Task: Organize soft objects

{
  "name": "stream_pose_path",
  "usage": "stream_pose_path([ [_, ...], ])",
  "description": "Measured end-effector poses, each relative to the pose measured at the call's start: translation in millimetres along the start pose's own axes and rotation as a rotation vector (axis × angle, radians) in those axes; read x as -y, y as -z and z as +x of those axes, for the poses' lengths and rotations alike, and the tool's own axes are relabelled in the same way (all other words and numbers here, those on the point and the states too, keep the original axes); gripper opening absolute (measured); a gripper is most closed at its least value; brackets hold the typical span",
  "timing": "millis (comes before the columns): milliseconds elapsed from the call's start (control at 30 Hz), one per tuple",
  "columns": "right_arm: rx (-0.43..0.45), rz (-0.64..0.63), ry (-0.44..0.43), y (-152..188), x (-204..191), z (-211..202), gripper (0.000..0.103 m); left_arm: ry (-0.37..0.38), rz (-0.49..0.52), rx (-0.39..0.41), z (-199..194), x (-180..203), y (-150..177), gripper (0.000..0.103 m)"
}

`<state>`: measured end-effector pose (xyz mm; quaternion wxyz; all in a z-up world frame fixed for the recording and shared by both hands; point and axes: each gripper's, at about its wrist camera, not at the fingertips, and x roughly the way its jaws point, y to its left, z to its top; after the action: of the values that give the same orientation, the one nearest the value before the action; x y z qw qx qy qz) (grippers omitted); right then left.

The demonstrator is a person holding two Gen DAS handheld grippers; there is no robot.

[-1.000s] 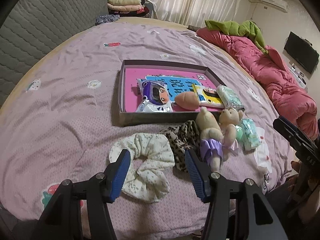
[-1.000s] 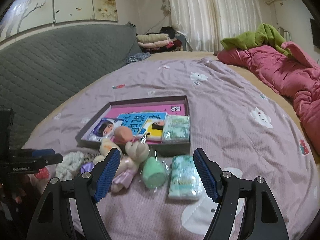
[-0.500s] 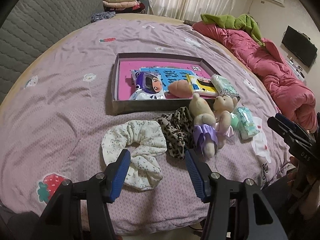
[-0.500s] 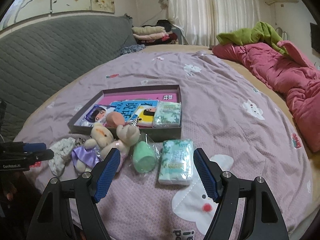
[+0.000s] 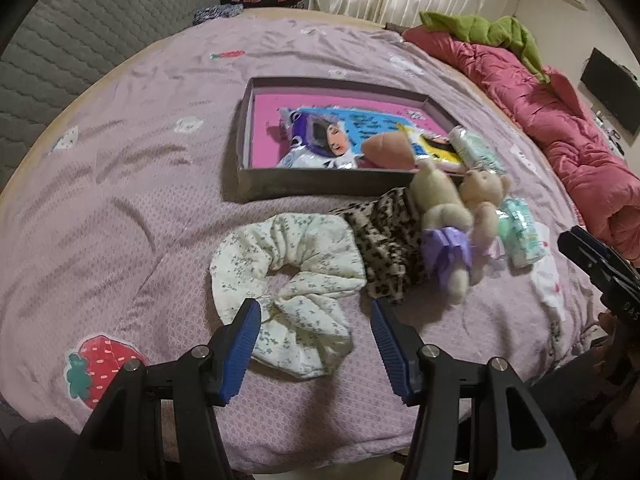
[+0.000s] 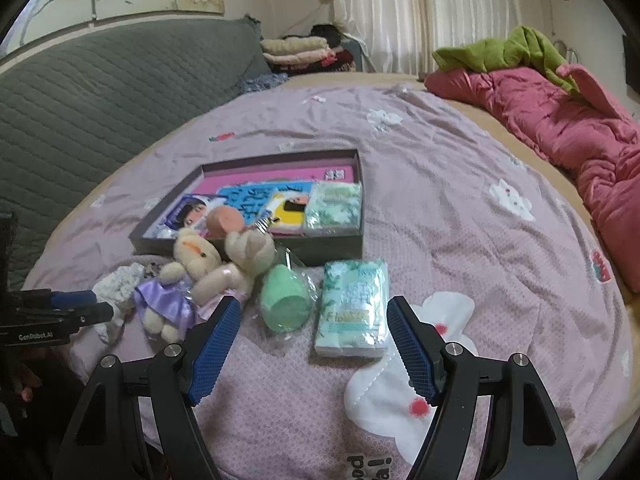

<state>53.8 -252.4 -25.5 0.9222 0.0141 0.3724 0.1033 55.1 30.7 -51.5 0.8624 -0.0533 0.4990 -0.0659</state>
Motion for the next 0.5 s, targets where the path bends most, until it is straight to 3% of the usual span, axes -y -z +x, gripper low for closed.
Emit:
stream_pose_path([
  [233,-0.056,0.033,0.028,3.6,12.1,21.8,0.077,-0.039,-0.011,-0.019,19.5,-5.0,-5.0,0.057],
  [500,-0.124,-0.022,0.119,9.1,13.2,54.5,0.077,-0.046,-0.040,-0.029,32.5,-12.1,-11.9,0.057],
])
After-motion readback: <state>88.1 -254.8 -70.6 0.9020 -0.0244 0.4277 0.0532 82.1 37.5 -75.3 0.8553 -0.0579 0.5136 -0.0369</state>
